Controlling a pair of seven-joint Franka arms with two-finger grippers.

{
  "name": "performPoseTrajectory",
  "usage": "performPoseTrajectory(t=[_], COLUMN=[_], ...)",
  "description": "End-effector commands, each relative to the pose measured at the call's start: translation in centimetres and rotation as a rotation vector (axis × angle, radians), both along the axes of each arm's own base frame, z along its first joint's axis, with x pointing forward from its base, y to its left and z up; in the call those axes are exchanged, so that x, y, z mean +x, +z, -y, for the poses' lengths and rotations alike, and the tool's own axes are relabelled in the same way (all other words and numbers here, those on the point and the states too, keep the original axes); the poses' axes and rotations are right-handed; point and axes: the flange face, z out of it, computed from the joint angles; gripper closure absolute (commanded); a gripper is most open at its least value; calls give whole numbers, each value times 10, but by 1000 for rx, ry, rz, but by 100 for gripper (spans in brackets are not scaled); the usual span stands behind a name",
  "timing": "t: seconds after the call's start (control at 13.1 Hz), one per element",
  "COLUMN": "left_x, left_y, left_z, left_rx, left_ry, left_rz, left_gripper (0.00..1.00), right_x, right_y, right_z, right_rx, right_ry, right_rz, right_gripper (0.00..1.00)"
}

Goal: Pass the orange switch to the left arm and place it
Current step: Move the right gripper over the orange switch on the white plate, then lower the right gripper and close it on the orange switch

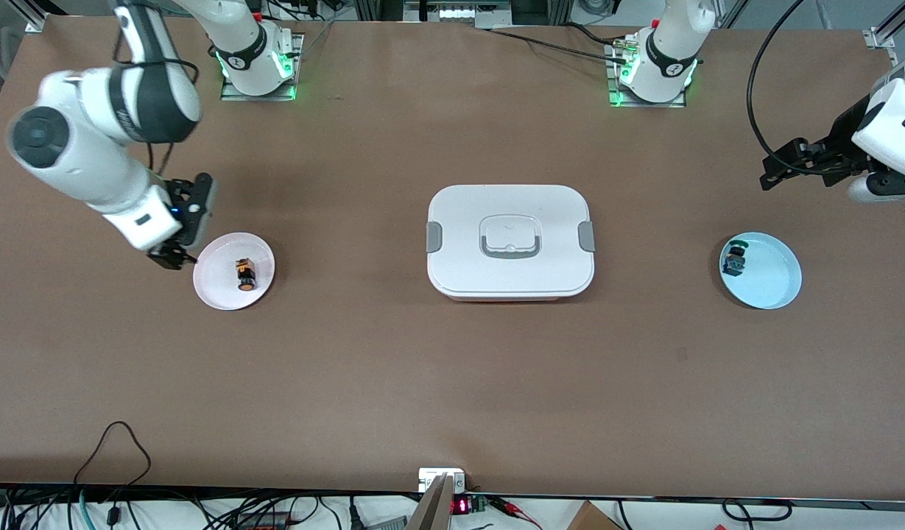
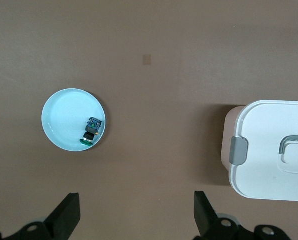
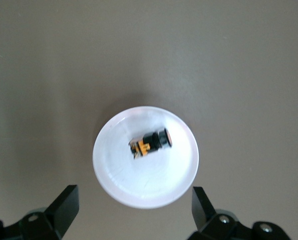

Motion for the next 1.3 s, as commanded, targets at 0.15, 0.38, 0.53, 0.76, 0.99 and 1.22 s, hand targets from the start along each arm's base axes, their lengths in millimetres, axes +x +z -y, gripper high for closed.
performPoseTrajectory(t=[0.15,0.38,0.53,0.76,0.99,1.22], left_x=[4,4,4,4,4,4], left_y=[5,5,5,5,5,5], left_z=[-1,-1,-1,-1,-1,-1], left_rx=[29,29,29,29,29,29], left_ry=[3,3,3,3,3,3], left_rz=[5,5,5,5,6,5], left_gripper=[0,0,0,0,0,0], right_x=[4,0,-4,-3,-1,-1], right_y=[-58,-99,-121,-131,-139,-142], right_z=[-14,-13,-12,-6,15,18], right_rx=[-26,-22,-18,-24,-26,-25], right_ry=[234,295,327,408,394,389], right_rz=[72,86,106,107,95,90], right_gripper=[0,0,0,0,0,0])
